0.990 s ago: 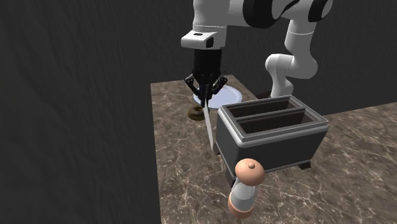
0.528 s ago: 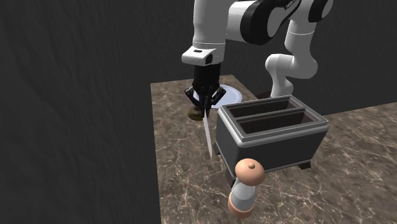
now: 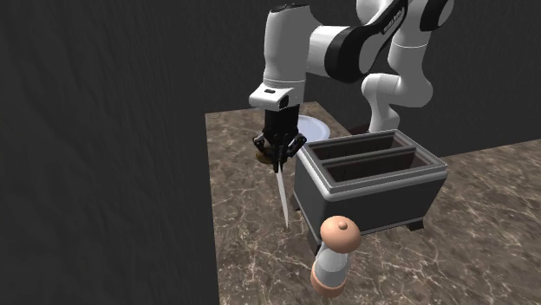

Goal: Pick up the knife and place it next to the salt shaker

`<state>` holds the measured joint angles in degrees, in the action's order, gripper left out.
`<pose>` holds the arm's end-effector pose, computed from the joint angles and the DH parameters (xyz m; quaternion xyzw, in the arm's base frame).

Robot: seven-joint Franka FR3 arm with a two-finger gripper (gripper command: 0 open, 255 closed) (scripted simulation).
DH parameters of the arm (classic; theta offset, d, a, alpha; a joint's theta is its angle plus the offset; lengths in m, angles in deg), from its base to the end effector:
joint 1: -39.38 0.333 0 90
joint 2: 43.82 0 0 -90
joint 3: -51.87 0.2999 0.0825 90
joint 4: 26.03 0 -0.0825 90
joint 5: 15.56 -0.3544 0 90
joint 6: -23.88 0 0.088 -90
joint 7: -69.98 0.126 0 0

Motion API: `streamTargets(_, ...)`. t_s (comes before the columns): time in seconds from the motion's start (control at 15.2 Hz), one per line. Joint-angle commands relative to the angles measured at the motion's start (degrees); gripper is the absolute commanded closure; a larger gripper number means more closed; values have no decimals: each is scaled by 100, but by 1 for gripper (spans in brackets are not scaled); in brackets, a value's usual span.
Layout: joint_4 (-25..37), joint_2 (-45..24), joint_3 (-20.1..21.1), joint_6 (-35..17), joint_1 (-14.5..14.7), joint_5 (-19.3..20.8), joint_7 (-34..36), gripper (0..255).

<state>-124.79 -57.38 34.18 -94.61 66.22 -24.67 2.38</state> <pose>0.5983 0.1200 0.4375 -0.7988 -0.5975 -0.0703 0.0027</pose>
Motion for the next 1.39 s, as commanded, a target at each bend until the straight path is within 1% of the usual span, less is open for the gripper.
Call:
streamTargets(0.0, -115, -40, 6, -155, -3, -25, -28, 255)
streamTargets(0.66, -562, -292, 50, -834, -21, -173, -159, 255)
streamTargets(1.32, -882, -663, 141, -1503, -79, -379, -329, 255)
